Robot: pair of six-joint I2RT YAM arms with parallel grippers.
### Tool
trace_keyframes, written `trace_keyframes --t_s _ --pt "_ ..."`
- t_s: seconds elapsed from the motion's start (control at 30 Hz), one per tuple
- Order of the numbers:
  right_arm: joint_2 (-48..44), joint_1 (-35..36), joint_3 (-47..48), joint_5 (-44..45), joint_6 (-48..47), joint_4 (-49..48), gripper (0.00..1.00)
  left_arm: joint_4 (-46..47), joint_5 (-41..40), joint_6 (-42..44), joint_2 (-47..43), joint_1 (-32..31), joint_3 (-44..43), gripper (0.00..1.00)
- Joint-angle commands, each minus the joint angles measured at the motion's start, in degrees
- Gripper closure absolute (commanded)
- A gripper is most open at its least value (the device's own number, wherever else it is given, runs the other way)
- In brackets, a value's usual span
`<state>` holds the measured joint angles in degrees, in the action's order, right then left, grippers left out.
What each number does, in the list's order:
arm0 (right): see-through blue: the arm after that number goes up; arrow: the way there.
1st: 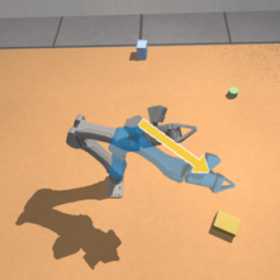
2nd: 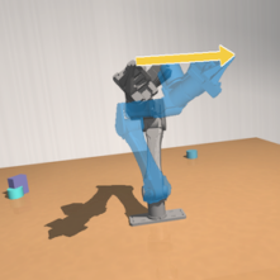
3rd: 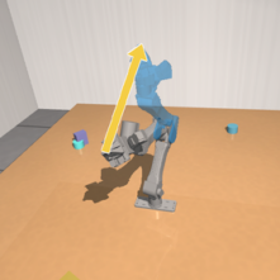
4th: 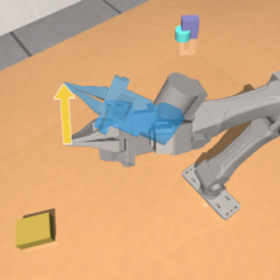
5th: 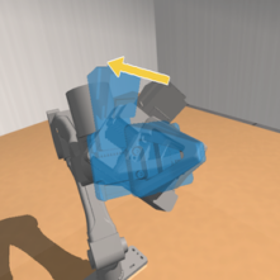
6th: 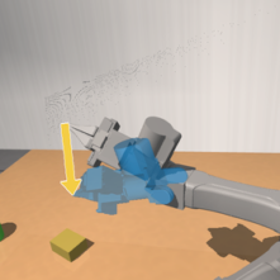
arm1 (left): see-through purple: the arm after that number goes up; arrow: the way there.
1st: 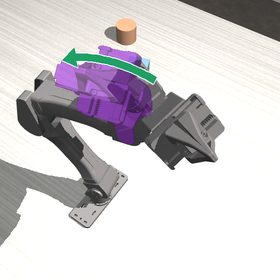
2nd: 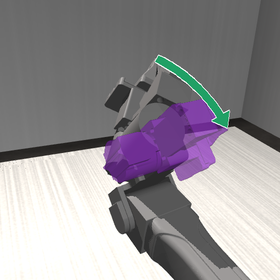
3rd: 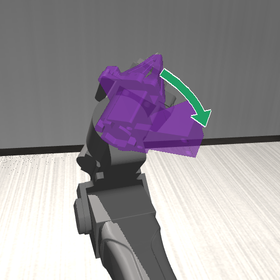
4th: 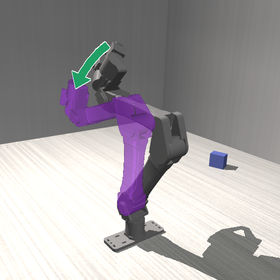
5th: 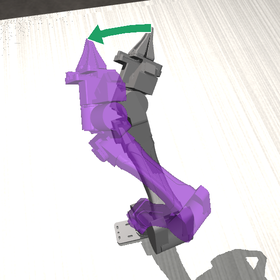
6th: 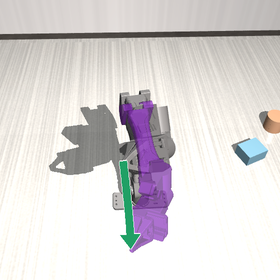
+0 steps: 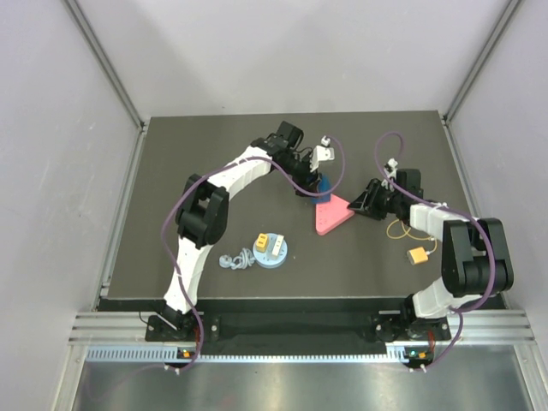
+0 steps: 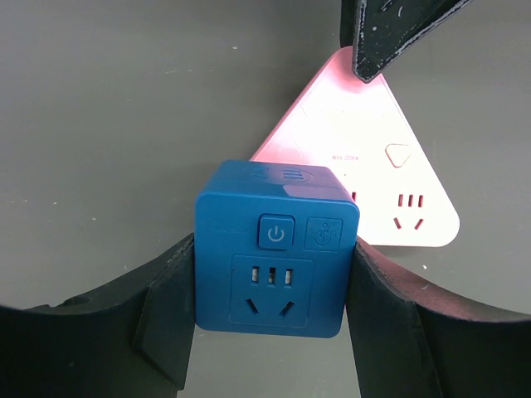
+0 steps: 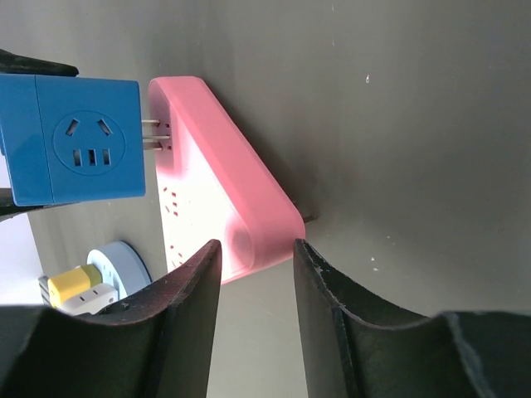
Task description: Insert the plug
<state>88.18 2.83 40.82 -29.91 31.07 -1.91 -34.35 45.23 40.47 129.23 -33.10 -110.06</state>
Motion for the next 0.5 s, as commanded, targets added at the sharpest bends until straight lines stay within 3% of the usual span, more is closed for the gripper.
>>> trace_keyframes --t_s 0.0,0.47 --pt "0.6 -0.5 0.6 -1.2 -0.8 -3.0 0.6 -4.3 0.2 3.6 1.5 -0.6 -3.6 1.0" --pt "1.4 0.0 0.6 -1.2 -0.2 -3.9 0.66 -4.6 -3.6 3.0 3.2 -2.3 -4.6 1.0"
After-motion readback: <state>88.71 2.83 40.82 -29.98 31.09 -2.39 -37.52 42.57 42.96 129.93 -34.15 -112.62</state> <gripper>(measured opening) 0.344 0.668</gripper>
